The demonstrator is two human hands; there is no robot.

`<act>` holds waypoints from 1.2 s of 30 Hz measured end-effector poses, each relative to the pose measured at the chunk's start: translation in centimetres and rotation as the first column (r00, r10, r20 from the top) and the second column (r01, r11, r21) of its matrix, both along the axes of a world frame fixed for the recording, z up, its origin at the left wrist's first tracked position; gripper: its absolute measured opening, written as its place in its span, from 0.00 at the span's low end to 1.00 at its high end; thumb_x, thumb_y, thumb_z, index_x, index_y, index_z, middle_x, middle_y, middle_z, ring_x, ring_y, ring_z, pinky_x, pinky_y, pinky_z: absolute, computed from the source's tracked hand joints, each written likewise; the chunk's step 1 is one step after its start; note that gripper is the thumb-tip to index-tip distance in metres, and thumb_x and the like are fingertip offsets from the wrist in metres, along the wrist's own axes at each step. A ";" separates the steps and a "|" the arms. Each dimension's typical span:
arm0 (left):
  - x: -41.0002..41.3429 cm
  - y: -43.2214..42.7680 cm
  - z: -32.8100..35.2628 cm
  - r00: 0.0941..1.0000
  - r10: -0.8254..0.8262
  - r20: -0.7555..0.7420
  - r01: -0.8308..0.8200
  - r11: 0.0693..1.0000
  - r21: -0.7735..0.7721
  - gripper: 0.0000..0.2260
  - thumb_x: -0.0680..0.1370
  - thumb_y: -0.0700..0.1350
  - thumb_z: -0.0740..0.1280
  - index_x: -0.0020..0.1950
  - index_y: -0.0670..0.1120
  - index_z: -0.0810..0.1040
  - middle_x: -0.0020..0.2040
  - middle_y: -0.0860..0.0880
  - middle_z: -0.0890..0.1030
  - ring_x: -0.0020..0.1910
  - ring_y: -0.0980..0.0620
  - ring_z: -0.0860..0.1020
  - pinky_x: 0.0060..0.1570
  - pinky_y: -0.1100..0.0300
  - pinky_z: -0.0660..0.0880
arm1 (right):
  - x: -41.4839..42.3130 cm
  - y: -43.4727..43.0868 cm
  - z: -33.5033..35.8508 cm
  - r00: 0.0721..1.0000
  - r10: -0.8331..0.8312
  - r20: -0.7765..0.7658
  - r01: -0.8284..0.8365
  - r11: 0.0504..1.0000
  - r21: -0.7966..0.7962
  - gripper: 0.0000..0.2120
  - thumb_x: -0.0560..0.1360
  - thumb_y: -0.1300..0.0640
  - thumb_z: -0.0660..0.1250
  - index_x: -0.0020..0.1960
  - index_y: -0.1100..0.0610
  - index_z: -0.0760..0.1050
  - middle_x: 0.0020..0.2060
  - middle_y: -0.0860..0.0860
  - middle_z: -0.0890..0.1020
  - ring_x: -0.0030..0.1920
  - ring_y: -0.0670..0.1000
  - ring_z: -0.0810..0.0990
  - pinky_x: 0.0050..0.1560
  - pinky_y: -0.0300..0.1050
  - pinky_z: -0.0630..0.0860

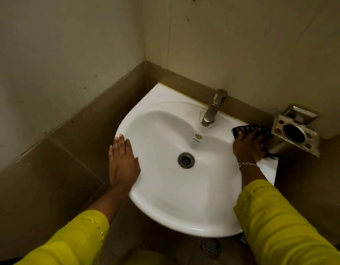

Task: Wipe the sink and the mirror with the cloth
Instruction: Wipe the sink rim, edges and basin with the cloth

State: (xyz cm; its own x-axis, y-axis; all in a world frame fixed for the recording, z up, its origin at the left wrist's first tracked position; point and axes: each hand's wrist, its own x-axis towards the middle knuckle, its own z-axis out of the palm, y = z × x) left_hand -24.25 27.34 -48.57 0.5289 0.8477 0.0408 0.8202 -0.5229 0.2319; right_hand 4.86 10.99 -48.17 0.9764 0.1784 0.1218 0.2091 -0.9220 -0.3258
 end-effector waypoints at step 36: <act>-0.2 0.3 -0.5 0.993 0.019 0.120 -0.017 1.000 -0.014 0.26 0.72 0.38 0.65 0.69 0.36 0.63 0.74 0.37 0.59 0.74 0.40 0.57 0.72 0.47 0.52 | -6.1 5.4 -2.5 0.682 0.720 0.129 -0.647 0.677 -0.351 0.33 0.67 0.53 0.72 0.68 0.62 0.66 0.63 0.64 0.74 0.63 0.63 0.74 0.63 0.62 0.68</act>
State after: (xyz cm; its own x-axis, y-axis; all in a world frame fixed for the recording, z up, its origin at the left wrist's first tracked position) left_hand -24.41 27.69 -49.07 0.5053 0.8580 0.0925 0.7952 -0.5046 0.3363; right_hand -1.21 16.34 -50.66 0.5092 0.8423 0.1766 0.8502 -0.5242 0.0490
